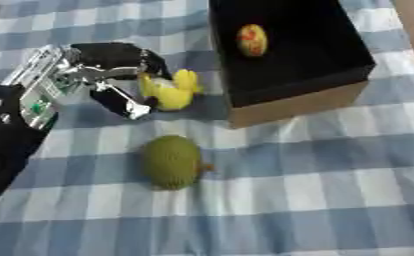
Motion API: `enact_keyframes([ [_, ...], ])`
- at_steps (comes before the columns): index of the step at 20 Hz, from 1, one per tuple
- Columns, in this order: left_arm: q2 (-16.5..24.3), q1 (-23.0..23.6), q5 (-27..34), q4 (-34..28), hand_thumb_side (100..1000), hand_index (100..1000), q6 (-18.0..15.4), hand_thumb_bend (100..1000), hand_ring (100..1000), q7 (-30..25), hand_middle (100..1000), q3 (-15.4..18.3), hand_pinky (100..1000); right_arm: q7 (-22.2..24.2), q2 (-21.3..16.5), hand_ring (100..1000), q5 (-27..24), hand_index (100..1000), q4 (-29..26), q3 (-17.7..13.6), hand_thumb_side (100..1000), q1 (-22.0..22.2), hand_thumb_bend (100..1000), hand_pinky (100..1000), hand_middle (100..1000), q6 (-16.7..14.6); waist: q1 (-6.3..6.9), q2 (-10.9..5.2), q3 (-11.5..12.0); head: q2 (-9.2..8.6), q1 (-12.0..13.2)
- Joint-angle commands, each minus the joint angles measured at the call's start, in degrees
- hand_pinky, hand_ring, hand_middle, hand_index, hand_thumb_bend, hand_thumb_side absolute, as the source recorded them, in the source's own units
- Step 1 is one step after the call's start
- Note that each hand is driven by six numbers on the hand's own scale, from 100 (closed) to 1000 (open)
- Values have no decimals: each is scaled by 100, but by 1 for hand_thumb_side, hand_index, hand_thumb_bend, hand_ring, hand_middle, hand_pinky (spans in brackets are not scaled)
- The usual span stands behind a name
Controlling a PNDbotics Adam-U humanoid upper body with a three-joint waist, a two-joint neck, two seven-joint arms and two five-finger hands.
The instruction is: Pick up objects on the table and place them in the box.
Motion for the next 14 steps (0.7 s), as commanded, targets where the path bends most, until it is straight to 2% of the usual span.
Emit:
enact_keyframes([
  [1,227,-108,60,-195,247,694,20,100,671,300,564,125,585,-21,-111,1000,-19,993,-58,-13,470,1,100,961,400,3,-38,-115,15,-30,-1],
  [9,297,-119,64,-290,245,632,-15,100,630,554,509,117,547,-30,-123,1000,-20,994,-58,-14,470,5,100,961,400,7,-23,-122,19,-26,-27],
  [14,466,-191,224,-616,247,632,-67,100,630,669,507,182,548,-40,-135,1000,-14,993,-58,-23,470,15,100,961,400,8,-7,-131,26,-27,-51],
])
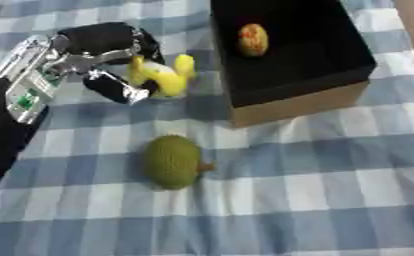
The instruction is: Pick up objects on the table and place them in the box.
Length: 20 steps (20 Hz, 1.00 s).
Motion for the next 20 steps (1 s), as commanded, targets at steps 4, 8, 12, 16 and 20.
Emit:
enact_keyframes([
  [4,293,-395,442,-591,254,640,52,100,635,88,510,289,554,-29,-150,1000,-1,993,-58,-32,470,-2,100,961,402,2,12,-156,28,-7,-16],
  [8,112,-728,743,-639,257,642,103,100,635,-51,508,372,554,-50,-165,1000,-11,993,-58,-36,470,3,100,961,405,5,27,-184,17,-1,2],
  [12,-227,-1033,915,-427,261,648,59,100,635,-233,508,444,553,-50,-151,1000,-13,993,-58,-34,470,2,100,961,403,13,25,-189,-10,6,51],
  [16,-469,-1237,1048,-233,262,649,-28,100,635,-431,507,530,553,-36,-135,1000,-2,993,-58,-30,470,12,100,961,401,19,21,-189,-10,42,98],
  [20,-628,-1397,1156,-168,267,656,-126,100,638,-528,509,550,555,-27,-128,1000,-20,993,-58,-2,470,-3,100,961,403,17,18,-202,-71,88,245],
])
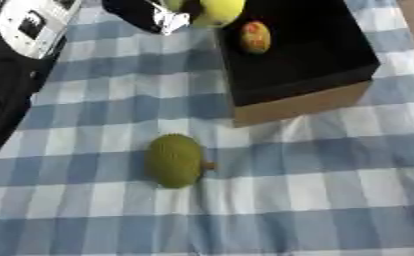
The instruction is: Pick up objects on the table and place them in the box.
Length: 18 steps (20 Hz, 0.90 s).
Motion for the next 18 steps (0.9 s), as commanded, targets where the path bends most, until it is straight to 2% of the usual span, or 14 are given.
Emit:
enact_keyframes([
  [1,-160,-367,156,83,268,656,-93,100,639,-136,508,117,558,-4,-114,1000,-30,993,-58,0,470,-36,100,961,405,4,19,-198,-37,26,124],
  [4,-550,-627,174,449,266,658,-183,100,639,-318,509,176,561,-14,-117,1000,-51,993,-58,-12,470,-49,100,961,407,5,17,-197,-41,-3,141],
  [9,-1129,-736,-185,1074,262,664,-396,100,640,-465,514,209,565,-25,-119,1000,-71,993,-58,-22,470,-58,100,961,408,15,14,-200,-42,-10,128],
  [14,-1535,-718,-640,1491,261,673,-613,100,645,-332,521,295,573,-20,-99,1000,-81,993,-58,-20,470,-67,100,961,406,24,-7,-191,-58,-44,141],
  [18,-1808,-695,-999,1642,259,683,-620,100,656,-71,537,405,588,-61,-80,1000,-90,994,-58,-35,470,-73,100,962,408,47,-27,-186,-67,-65,169],
])
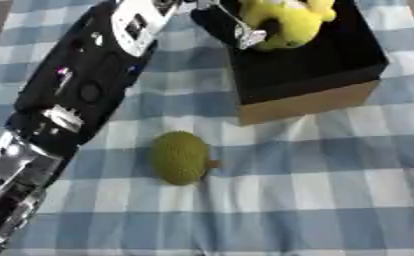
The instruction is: Pick up objects on the table and place them in the box.
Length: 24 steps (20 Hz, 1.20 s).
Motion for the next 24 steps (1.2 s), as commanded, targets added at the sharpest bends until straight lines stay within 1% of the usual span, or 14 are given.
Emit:
enact_keyframes([
  [1,-115,-99,-287,66,256,691,-72,100,664,134,547,133,599,-52,-81,1000,-55,994,-58,-36,470,-51,100,962,410,27,-28,-186,-12,-66,34],
  [4,-150,-89,-542,123,227,733,-15,100,694,352,589,142,626,-84,-88,1000,-63,994,-58,-43,470,-64,100,962,411,42,-22,-185,-19,-75,32],
  [5,-151,-85,-629,126,198,798,3,100,748,424,655,141,672,-90,-90,1000,-63,994,-58,-44,470,-67,100,962,410,46,-20,-184,-19,-74,25],
  [6,-147,-81,-718,122,195,809,21,100,759,493,668,139,684,-94,-91,1000,-63,994,-58,-45,470,-68,100,962,410,49,-19,-184,-19,-72,20],
  [7,-142,-78,-811,115,200,881,31,100,826,559,760,139,769,-97,-92,1000,-62,994,-58,-45,470,-69,100,962,410,51,-19,-183,-18,-68,18],
  [8,-134,-74,-899,103,259,899,35,100,843,622,781,144,792,-99,-93,1000,-60,993,-58,-45,470,-68,100,961,410,52,-19,-183,-16,-63,18],
  [9,-124,-70,-992,83,389,919,31,168,865,693,807,152,818,-100,-93,1000,-59,994,-58,-45,470,-67,100,962,410,51,-19,-182,-14,-61,18],
  [13,-86,-35,-1329,26,515,932,39,346,895,985,833,196,843,-107,-91,1000,-51,994,-58,-49,470,-61,100,962,410,50,-22,-181,-4,-68,12],
  [15,-86,-16,-1504,36,532,929,47,358,894,1135,828,216,840,-111,-92,1000,-48,994,-58,-49,470,-59,100,962,410,50,-23,-183,0,-71,9],
  [16,-97,-1,-1591,48,534,928,35,333,892,1202,827,226,838,-112,-93,1000,-47,994,-58,-48,470,-59,100,962,410,49,-23,-183,1,-73,11],
  [17,-114,20,-1677,57,570,926,20,221,889,1271,823,250,832,-114,-93,1000,-47,994,-58,-48,476,-59,100,962,411,48,-24,-183,1,-73,10],
  [18,-130,47,-1742,39,481,923,5,229,885,1351,819,297,827,-118,-92,1000,-48,994,-58,-50,470,-60,100,962,412,49,-25,-184,3,-66,8],
  [20,-116,95,-1733,-44,456,915,-14,125,872,1510,806,388,812,-125,-96,1000,-50,993,-58,-53,470,-62,100,961,413,49,-22,-186,11,-54,2],
  [24,129,188,-1440,-410,421,904,9,100,857,1672,790,524,797,-147,-115,1000,-46,993,-58,-70,470,-50,100,961,414,55,-5,-195,46,-56,-45],
])
